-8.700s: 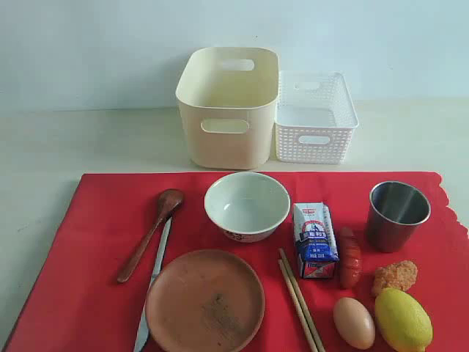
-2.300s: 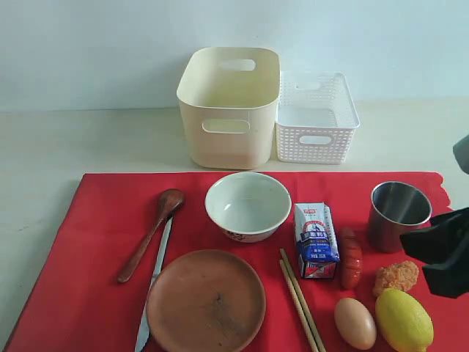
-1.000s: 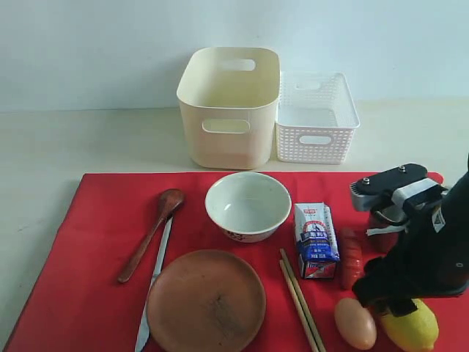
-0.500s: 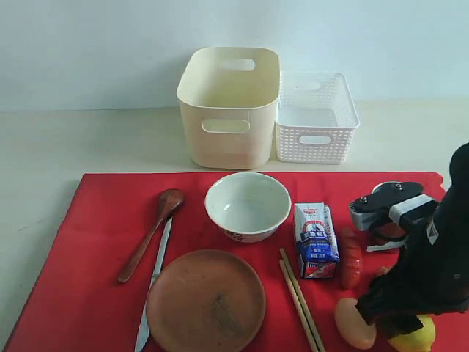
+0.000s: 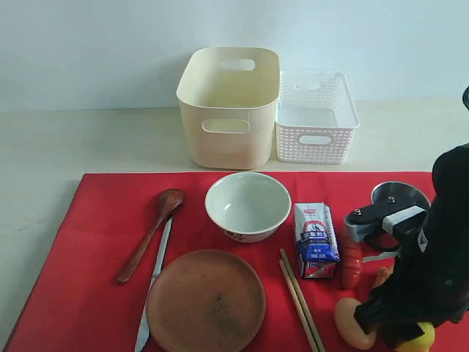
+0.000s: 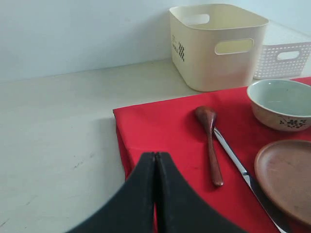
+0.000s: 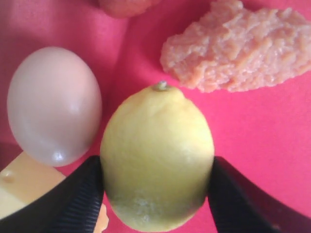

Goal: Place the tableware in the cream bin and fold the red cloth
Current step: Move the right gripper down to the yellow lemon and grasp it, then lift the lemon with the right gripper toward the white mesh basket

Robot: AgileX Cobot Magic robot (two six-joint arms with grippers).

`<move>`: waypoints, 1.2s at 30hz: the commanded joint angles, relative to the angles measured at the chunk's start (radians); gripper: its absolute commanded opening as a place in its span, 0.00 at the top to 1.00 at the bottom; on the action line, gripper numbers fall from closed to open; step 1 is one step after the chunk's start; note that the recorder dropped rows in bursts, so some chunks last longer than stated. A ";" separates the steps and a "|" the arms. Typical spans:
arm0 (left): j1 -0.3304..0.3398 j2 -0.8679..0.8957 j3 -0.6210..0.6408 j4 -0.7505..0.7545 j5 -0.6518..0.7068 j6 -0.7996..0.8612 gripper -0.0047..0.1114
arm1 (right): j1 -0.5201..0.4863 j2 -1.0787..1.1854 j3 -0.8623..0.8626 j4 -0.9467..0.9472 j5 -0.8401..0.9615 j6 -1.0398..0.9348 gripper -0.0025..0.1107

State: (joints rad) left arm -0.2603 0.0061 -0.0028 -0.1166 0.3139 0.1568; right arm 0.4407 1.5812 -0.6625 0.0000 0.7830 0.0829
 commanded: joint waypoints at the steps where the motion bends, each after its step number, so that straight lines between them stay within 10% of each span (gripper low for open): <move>1: 0.003 -0.006 0.003 0.003 -0.007 0.000 0.96 | 0.001 -0.005 -0.004 0.000 0.025 -0.001 0.98; 36: 0.003 -0.006 0.003 0.003 -0.007 0.000 0.96 | 0.001 -0.761 0.029 0.121 -0.106 -0.115 0.98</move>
State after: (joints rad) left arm -0.2603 0.0061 -0.0028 -0.1166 0.3139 0.1568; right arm 0.4407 0.8550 -0.6330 0.1165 0.7120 -0.0177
